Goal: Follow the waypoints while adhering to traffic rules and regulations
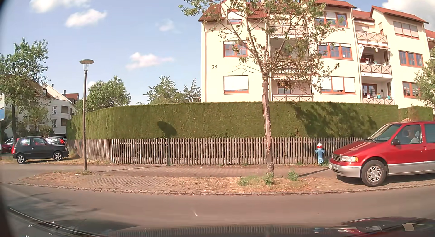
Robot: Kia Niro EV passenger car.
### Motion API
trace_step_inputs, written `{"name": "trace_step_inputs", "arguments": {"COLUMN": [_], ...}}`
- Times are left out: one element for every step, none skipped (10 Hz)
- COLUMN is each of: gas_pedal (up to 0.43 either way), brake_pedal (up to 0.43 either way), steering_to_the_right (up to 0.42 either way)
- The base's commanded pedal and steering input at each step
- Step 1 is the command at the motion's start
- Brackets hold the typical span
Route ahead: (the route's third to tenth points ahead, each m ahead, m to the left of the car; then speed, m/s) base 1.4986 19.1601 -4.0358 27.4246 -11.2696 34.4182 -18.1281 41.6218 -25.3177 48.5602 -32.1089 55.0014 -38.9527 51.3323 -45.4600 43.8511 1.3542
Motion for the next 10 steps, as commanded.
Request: {"name": "trace_step_inputs", "arguments": {"gas_pedal": [0.079,0.079,0.087,0.087,0.087,0.118,0.118,0.118,0.118,0.118], "brake_pedal": [0.012,0.012,0.012,0.012,0.012,0.012,0.018,0.018,0.012,0.012], "steering_to_the_right": [-0.631,-0.683,-0.749,-0.796,-0.81,-0.81,-0.81,-0.807,-0.8,-0.798]}}
